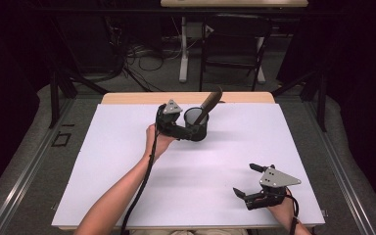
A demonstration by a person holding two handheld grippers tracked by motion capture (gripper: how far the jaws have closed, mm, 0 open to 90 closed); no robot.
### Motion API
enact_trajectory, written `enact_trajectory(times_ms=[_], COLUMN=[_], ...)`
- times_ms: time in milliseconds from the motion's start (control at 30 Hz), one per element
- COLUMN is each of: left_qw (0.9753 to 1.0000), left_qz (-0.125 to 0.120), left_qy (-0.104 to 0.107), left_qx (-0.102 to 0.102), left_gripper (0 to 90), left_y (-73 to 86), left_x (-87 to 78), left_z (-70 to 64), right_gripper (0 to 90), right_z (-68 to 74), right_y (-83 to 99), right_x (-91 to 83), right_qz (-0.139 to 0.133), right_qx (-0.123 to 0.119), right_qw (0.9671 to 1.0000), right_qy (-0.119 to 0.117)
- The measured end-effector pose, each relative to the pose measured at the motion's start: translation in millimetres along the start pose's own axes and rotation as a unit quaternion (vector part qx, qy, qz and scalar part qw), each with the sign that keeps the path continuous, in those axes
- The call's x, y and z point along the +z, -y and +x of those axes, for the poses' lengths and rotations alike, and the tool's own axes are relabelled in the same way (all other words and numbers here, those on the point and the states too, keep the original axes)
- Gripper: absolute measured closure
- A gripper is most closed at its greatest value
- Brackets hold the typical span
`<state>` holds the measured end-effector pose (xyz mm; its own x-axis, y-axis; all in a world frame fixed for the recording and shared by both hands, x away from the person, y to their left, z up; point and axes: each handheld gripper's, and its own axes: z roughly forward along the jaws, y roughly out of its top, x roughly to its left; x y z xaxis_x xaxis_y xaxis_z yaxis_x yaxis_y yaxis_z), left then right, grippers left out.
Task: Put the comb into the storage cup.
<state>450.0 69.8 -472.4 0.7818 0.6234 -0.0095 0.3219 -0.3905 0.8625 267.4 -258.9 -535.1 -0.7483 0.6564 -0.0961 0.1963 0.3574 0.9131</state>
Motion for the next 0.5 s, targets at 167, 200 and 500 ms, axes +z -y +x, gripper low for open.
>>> enact_trajectory(times_ms=[167, 200, 500], left_qw=[1.0000, 1.0000, 0.9997], left_qz=[0.004, 0.004, 0.010], left_qy=[-0.006, -0.008, -0.021], left_qx=[-0.002, -0.003, -0.008], left_gripper=[1.3, 1.2, 0.4], left_y=[6.7, 8.2, 22.4], left_x=[-10.3, -12.5, -36.2], left_z=[0.1, 0.3, 5.6], right_gripper=[1.9, 2.0, 1.9], right_z=[0.1, 0.2, 0.3], right_y=[0.0, 0.0, 0.0], right_x=[0.0, -0.1, 0.3], right_qz=[-0.001, 0.000, 0.001], right_qx=[0.001, 0.002, 0.002], right_qw=[1.0000, 1.0000, 1.0000], right_qy=[0.000, 0.000, 0.001])
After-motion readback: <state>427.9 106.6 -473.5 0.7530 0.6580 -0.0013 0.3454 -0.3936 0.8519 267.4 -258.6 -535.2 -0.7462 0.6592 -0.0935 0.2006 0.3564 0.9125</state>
